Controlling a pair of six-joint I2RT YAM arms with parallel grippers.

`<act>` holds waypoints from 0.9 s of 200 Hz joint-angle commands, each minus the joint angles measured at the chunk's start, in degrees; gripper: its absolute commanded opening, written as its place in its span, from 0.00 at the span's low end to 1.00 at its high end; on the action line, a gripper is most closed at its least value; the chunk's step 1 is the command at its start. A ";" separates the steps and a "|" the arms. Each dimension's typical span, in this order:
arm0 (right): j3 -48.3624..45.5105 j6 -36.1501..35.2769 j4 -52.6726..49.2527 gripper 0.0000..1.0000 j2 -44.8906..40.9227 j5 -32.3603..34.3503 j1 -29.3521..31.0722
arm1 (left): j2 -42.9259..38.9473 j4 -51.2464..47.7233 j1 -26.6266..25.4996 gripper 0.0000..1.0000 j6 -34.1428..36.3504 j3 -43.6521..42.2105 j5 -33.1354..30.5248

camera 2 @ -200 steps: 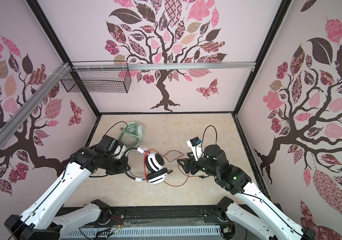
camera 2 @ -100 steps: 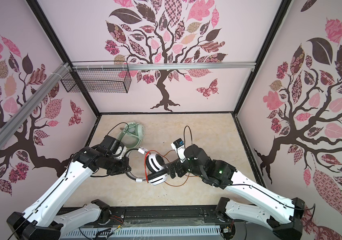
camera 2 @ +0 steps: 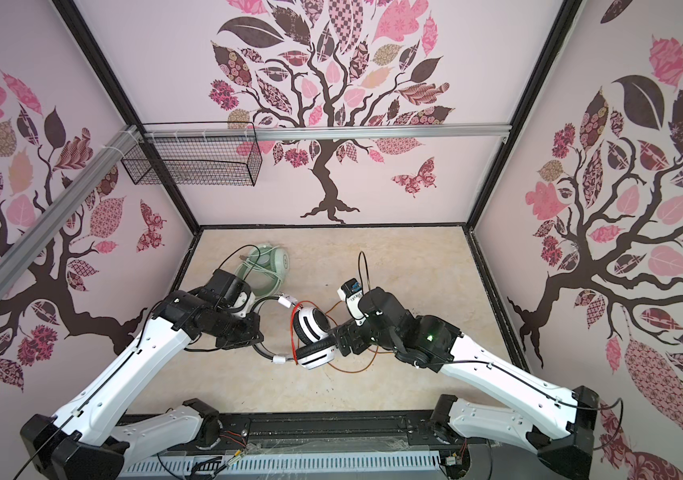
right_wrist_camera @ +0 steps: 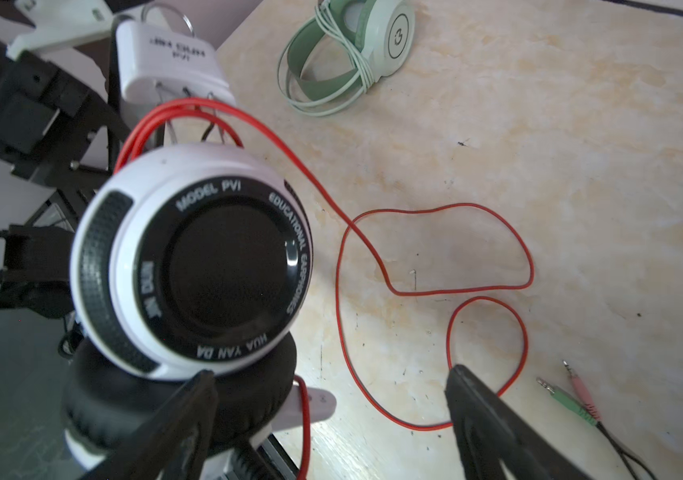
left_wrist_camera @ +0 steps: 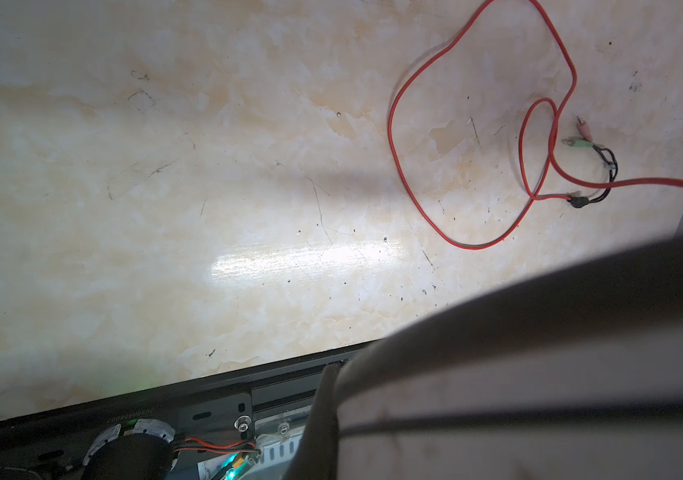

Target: Wrap the headphones

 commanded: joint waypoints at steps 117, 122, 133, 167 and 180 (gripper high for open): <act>15.49 -1.27 -7.44 0.88 15.47 16.41 13.10 | 2.13 2.45 0.13 0.00 -1.25 0.01 -3.25; 15.86 -1.33 -7.44 0.88 15.98 16.41 13.20 | 2.16 2.56 0.12 0.00 -1.25 -0.09 -3.03; 16.63 -1.21 -7.69 0.88 17.13 16.53 13.34 | 2.26 2.96 0.18 0.00 -1.34 -0.45 -2.35; 18.10 -1.28 -7.80 0.88 20.28 17.63 13.65 | 2.26 3.88 0.05 0.00 -1.95 -0.97 -1.91; 18.71 -1.05 -7.63 0.88 21.27 18.25 13.82 | 2.34 4.09 0.03 0.00 -2.04 -0.85 -1.91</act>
